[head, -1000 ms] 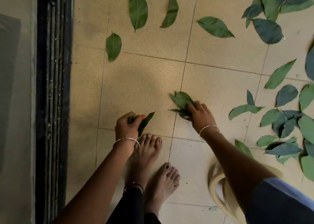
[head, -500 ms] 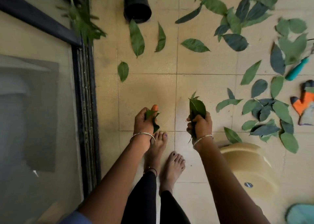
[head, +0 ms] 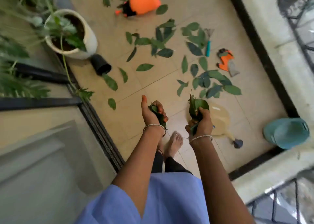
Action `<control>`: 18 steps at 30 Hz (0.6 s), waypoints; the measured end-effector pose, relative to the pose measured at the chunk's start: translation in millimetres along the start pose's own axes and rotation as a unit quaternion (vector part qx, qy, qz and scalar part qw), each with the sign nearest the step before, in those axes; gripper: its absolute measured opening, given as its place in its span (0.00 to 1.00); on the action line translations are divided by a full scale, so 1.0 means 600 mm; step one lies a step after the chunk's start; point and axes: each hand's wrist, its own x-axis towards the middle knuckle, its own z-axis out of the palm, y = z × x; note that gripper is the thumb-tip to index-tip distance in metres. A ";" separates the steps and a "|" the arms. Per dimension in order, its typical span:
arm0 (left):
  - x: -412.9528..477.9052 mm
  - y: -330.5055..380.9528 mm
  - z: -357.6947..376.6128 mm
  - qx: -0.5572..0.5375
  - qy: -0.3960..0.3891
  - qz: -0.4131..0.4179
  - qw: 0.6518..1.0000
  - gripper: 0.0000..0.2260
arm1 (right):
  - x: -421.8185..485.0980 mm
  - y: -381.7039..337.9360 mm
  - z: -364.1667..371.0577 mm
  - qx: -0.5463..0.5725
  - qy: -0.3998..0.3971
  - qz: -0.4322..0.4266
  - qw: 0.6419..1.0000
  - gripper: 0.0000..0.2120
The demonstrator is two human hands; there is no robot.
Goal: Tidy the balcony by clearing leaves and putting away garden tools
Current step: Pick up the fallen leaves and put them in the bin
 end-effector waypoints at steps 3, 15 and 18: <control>-0.078 -0.044 0.050 0.045 -0.049 -0.045 0.997 0.28 | -0.059 -0.052 -0.088 0.058 0.037 -0.020 0.997 0.10; -0.350 -0.282 0.134 0.245 -0.121 -0.116 0.955 0.22 | -0.222 -0.064 -0.428 0.261 0.232 -0.052 0.936 0.11; -0.395 -0.331 0.137 0.313 -0.148 -0.145 0.927 0.21 | -0.255 -0.027 -0.479 0.318 0.282 -0.053 0.904 0.12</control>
